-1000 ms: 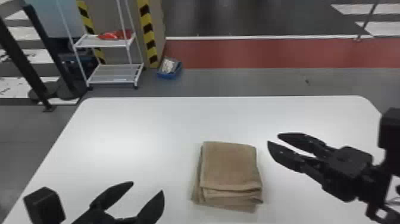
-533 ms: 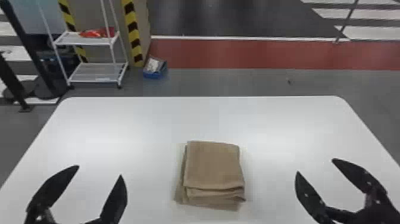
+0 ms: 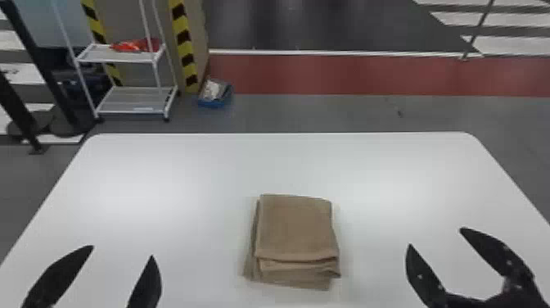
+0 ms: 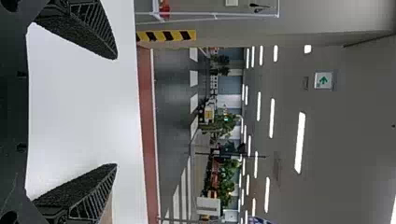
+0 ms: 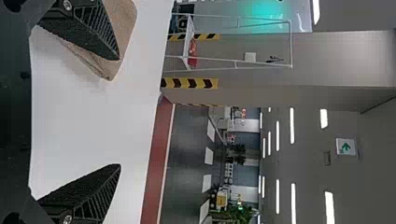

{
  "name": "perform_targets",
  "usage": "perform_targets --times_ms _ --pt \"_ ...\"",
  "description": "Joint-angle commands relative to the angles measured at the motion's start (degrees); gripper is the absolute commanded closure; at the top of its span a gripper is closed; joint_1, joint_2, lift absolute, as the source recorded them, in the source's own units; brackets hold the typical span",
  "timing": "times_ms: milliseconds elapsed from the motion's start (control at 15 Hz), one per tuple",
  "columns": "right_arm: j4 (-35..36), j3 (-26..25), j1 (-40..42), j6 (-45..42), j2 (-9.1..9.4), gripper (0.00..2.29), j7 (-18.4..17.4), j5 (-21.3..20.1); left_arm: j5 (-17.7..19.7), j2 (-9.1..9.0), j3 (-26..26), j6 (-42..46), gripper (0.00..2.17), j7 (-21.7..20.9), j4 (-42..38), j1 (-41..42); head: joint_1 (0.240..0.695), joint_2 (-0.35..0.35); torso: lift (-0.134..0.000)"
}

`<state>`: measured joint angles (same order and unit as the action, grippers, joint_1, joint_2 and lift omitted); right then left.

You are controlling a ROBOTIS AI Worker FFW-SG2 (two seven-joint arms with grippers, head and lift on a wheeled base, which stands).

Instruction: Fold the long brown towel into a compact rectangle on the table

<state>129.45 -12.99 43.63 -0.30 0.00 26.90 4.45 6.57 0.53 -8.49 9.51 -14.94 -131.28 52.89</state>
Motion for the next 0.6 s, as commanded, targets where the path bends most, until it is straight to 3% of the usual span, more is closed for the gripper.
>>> perform_targets --times_ms 0,533 --pt "-0.07 1.03 0.58 -0.26 0.05 0.07 -1.59 -0.32 0.29 -0.68 -0.21 -0.33 0.06 0.61 -0.03 0.37 0.695 0.002 -0.125" --pt "3.18 8.07 2.78 2.55 0.05 0.07 -8.44 -3.93 0.73 -0.68 -1.17 -8.24 0.06 5.01 -2.49 0.72 0.695 0.075 -0.125"
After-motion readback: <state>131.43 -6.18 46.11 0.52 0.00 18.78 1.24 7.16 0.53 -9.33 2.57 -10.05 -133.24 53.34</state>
